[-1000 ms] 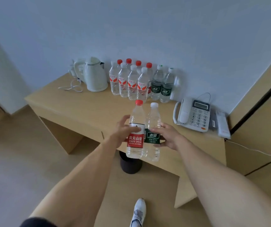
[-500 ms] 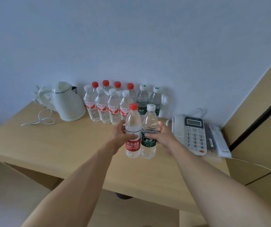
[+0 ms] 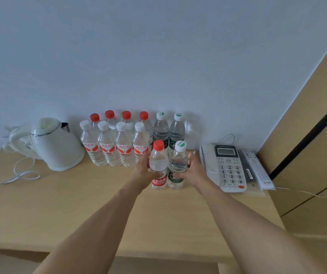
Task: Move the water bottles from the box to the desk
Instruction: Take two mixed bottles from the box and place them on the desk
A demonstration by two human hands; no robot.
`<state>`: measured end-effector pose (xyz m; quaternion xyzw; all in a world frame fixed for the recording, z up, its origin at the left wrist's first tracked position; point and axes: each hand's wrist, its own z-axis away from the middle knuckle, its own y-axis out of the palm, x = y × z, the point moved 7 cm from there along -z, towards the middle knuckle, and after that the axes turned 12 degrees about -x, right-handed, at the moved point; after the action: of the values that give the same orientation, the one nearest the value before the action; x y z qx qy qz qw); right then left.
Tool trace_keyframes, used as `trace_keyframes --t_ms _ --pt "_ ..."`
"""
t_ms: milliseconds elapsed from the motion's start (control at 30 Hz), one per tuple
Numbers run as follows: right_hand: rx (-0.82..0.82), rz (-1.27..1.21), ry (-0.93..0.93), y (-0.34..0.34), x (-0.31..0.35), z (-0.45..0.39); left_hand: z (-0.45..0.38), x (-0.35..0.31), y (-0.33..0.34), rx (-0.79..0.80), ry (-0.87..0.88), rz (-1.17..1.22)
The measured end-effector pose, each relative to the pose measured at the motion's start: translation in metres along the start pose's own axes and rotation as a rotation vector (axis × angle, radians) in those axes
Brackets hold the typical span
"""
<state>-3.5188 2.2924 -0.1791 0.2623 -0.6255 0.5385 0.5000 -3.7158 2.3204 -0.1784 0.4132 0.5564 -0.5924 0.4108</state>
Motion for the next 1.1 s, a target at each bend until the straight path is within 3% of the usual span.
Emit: trace_keyframes --t_ms 467,567,733,867,1100 --pt "-0.004 0.090 -0.051 0.002 -0.001 0.004 0.008 -0.009 -0.010 0.080 0.161 -0.118" --pt "-0.019 0.057 -0.074 -0.002 0.006 0.004 0.009 -0.022 -0.015 0.065 0.209 -0.193" --pt "-0.154 0.079 -0.267 -0.016 0.041 0.002 0.010 -0.079 -0.037 -0.146 0.450 -0.428" --pt "-0.193 0.153 -0.394 -0.017 0.055 0.005 0.009 -0.113 -0.037 -0.096 0.524 -0.582" --pt "-0.235 0.157 -0.396 -0.022 0.054 0.009 -0.001 -0.126 -0.028 -0.036 0.540 -0.768"
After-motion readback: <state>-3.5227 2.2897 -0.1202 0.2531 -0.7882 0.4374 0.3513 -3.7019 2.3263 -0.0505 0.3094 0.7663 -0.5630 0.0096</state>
